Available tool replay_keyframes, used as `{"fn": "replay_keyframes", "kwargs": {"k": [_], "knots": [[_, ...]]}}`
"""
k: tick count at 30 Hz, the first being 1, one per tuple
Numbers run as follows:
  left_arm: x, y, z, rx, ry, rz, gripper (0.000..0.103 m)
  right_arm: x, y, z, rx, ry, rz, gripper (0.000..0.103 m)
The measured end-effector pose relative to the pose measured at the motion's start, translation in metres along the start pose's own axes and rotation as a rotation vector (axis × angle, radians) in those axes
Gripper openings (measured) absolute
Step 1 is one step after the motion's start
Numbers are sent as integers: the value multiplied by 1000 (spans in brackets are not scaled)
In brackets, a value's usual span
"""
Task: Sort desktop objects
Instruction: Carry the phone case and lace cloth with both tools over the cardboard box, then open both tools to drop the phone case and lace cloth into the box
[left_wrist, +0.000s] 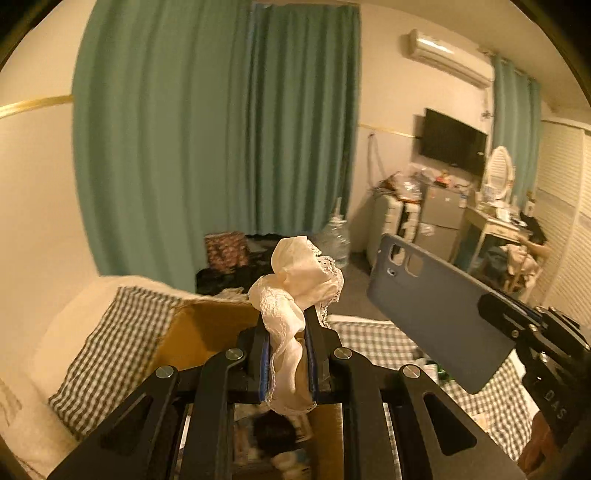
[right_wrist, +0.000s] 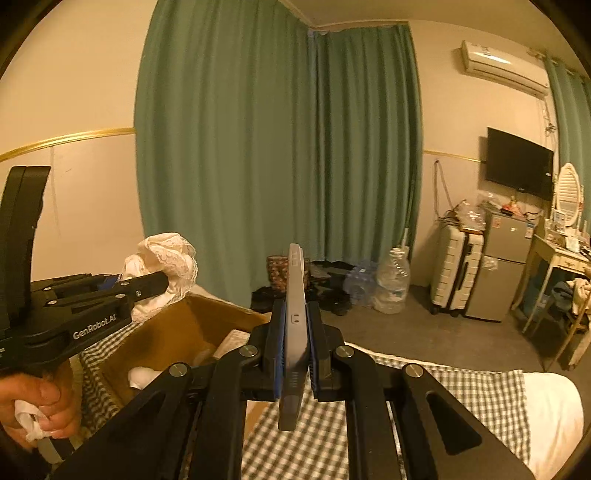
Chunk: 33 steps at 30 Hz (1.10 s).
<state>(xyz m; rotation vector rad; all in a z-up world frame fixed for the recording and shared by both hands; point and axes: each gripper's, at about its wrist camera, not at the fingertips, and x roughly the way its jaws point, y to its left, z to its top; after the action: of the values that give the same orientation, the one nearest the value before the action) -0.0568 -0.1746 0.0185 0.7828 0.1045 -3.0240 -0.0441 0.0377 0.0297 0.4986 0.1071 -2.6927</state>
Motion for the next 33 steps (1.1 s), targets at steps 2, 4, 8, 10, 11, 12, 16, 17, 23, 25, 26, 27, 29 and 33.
{"fn": "replay_keyframes", "kwargs": {"k": [2, 4, 8, 10, 11, 12, 16, 17, 23, 25, 26, 27, 29, 33], "knots": [[6, 11, -3, -18, 23, 33, 15, 8, 8, -1, -1, 9, 23, 10], [14, 21, -8, -47, 49, 56, 15, 17, 15, -3, -4, 22, 49, 10], [21, 33, -14, -68, 78, 88, 15, 33, 32, -10, -17, 43, 86, 10], [26, 40, -18, -80, 99, 95, 15, 42, 39, -16, -16, 59, 105, 10], [29, 42, -19, -84, 107, 98, 15, 46, 42, -18, -16, 67, 115, 10], [32, 44, -21, -89, 119, 100, 15, 50, 45, -21, -18, 75, 125, 10], [48, 52, -31, -99, 188, 118, 15, 65, 56, -32, -30, 105, 157, 10], [51, 52, -33, -97, 202, 120, 15, 70, 59, -35, -31, 112, 166, 10], [60, 52, -39, -90, 230, 156, 34, 96, 73, -51, -50, 170, 201, 10], [60, 49, -37, -79, 225, 162, 49, 101, 75, -55, -62, 175, 200, 16], [60, 48, -37, -71, 220, 162, 54, 102, 75, -57, -65, 169, 194, 25], [59, 46, -36, -66, 215, 160, 56, 102, 73, -57, -62, 160, 187, 51], [55, 44, -33, -68, 197, 143, 59, 99, 65, -56, -31, 131, 183, 80], [52, 39, -30, -65, 174, 131, 68, 93, 54, -51, -19, 100, 149, 80]]}}
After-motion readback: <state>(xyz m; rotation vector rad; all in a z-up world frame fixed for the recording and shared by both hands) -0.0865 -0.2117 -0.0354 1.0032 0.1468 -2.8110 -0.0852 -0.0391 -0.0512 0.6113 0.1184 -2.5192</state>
